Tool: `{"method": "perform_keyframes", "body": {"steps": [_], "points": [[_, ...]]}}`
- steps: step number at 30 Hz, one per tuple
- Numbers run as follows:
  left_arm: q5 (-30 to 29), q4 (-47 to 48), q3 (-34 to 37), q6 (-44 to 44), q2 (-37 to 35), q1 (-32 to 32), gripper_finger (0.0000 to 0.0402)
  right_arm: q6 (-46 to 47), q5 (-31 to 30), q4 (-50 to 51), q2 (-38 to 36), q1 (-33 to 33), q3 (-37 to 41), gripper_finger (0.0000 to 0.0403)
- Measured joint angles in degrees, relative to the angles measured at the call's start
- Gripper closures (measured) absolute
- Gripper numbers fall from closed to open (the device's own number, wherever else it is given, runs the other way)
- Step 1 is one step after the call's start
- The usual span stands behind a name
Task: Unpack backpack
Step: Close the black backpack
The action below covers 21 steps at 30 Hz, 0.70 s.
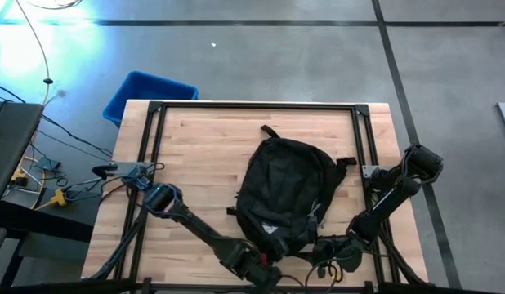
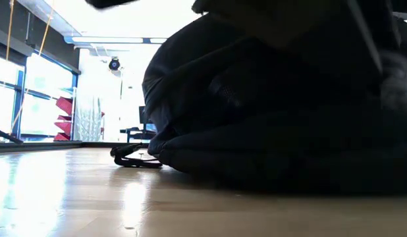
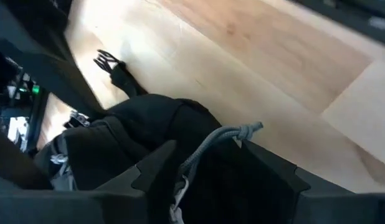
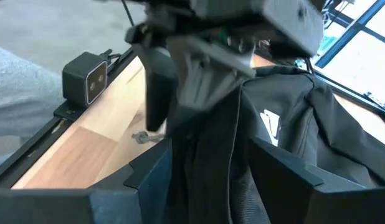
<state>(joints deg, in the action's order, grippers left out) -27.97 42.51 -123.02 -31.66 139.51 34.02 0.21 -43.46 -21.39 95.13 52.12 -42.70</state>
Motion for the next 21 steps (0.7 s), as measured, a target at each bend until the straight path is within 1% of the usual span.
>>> {"method": "perform_keyframes", "body": {"steps": [3,8,10,12,16,18,21], "points": [[-1.13,0.00,0.00,-0.11,0.80,-0.21,0.0283,0.01,1.03,0.14,0.00,0.01,0.00,0.0208],[-5.44,-0.03,0.02,0.80,1.35,-0.43,0.0370,1.74,1.70,1.12,0.00,-0.07,0.00,0.0208],[-7.99,-0.52,0.02,2.74,1.35,-0.46,0.0393,2.76,1.68,2.12,0.00,-0.11,0.00,0.0208],[-12.93,-1.76,0.02,3.74,1.35,-0.15,0.0394,3.84,1.70,3.22,0.00,-0.35,0.00,0.0208],[-22.89,-3.67,0.02,2.70,1.35,1.69,0.0400,6.27,2.17,6.27,0.13,-1.35,0.00,0.0208],[-27.91,-3.74,0.02,4.01,1.35,2.84,0.0401,6.11,2.60,7.74,0.70,-1.79,-0.02,0.0211],[-32.35,-3.73,0.02,7.15,1.33,4.57,0.0401,3.63,1.74,8.05,1.37,-2.03,0.00,0.0216]]}}
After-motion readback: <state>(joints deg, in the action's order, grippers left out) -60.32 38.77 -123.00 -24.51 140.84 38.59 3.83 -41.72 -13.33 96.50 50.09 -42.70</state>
